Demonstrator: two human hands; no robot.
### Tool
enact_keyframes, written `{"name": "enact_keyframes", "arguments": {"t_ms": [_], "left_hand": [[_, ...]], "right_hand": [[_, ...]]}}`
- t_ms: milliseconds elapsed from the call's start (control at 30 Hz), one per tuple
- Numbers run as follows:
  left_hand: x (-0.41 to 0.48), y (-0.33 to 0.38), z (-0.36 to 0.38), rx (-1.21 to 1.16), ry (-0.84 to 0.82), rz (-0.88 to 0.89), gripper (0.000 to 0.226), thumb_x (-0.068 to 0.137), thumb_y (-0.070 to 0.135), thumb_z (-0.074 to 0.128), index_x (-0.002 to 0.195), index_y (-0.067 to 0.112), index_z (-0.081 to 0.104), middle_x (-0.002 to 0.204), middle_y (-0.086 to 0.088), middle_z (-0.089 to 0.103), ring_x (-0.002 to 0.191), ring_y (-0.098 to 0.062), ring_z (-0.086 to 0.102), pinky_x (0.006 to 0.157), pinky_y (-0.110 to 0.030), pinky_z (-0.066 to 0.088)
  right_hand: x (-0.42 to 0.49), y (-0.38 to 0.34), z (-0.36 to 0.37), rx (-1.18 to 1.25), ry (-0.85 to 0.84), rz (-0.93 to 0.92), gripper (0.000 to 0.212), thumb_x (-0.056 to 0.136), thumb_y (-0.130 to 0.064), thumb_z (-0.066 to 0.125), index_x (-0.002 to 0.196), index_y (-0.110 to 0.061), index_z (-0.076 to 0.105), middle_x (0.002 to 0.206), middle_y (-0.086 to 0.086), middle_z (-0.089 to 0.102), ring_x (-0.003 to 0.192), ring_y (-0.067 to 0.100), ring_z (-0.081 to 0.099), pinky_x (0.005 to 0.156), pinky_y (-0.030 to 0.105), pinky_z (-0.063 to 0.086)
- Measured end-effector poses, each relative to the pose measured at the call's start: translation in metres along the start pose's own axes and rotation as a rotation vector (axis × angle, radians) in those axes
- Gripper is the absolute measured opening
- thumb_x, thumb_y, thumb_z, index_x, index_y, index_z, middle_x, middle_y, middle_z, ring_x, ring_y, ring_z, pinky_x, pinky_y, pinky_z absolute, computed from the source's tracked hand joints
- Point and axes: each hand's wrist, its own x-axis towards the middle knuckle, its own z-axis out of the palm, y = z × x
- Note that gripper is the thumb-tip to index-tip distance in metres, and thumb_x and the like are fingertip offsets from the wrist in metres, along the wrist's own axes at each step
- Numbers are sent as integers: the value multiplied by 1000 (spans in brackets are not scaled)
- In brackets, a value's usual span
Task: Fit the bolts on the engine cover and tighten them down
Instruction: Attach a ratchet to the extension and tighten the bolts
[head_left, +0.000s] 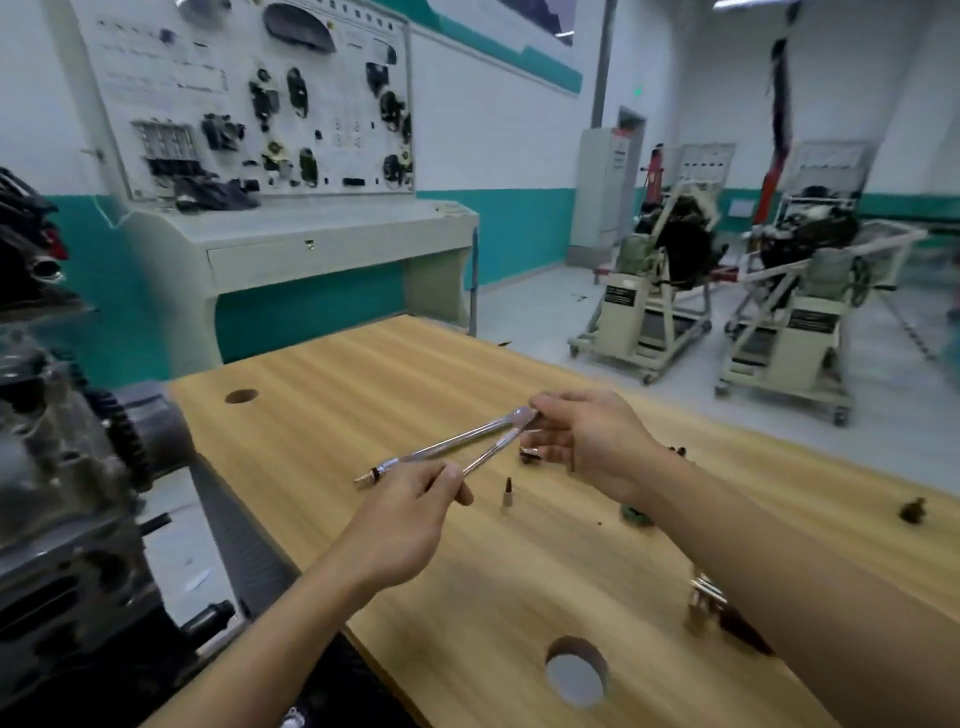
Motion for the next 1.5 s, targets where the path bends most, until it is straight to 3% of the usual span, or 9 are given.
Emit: {"name": "enact_keyframes", "arguments": {"t_ms": [367,467,600,800,933,1100,1267,1367,1500], "left_hand": [[8,-30,35,124,-101,-91,42,105,38,42,78,20,68,55,9,44,50,-4,42,54,-28,33],[7,-39,29,219,-23,-107,45,104,39,42,73,18,65,53,8,45,52,-8,43,55,-30,33],[0,-49,17,137,84,-86,54,100,54,42,57,21,41,48,10,36,47,-7,33,55,-32,30],[-10,-39,-13,42,181,-119,64,91,71,42,53,22,28,49,8,24,46,-8,25,53,-32,23],[-18,-26,-41,-15,247,-104,61,85,74,41,58,20,31,51,10,22,45,-7,22,47,-26,21],[-33,-4,-79,-112,382,-62,50,95,62,43,71,25,68,49,7,24,39,-7,24,38,-17,20],[-67,17,-124,-49,510,67,50,95,57,45,70,21,69,45,8,28,39,-5,27,40,-16,23],[-97,25,-150,35,566,100,52,92,58,46,67,18,67,46,-4,42,45,-7,40,43,-16,29],[-137,33,-180,56,667,133,56,93,53,47,65,7,58,46,9,33,38,-3,28,39,-14,23]], "right_hand": [[36,42,-42,-663,50,-120,21,95,-25,63,79,-16,72,73,1,74,62,18,68,55,29,51],[56,51,-55,-1145,114,-263,15,94,-32,62,101,-22,70,97,-4,72,89,18,65,78,33,53],[86,68,-61,-1448,-15,-149,41,94,-36,58,134,-28,54,125,-2,62,116,24,58,90,36,50],[111,87,-50,-1622,-68,-274,20,101,-34,43,105,-25,60,104,-1,56,100,23,57,73,34,46],[104,79,-42,-1392,-36,-447,16,101,-29,49,85,-33,53,85,-13,49,82,19,53,64,32,38],[64,13,38,-957,-91,-875,13,92,-20,65,99,-28,73,76,-10,63,71,6,53,66,29,44],[15,-62,122,-666,-244,-1037,9,95,-16,64,100,-19,71,62,-6,51,57,5,40,57,21,34],[-11,-82,158,-574,-326,-1065,13,94,-13,66,102,-20,72,62,5,55,56,14,42,55,25,36],[-40,-89,201,-438,-373,-1099,10,92,-14,67,96,-20,74,60,6,53,56,15,42,52,34,36]]}}
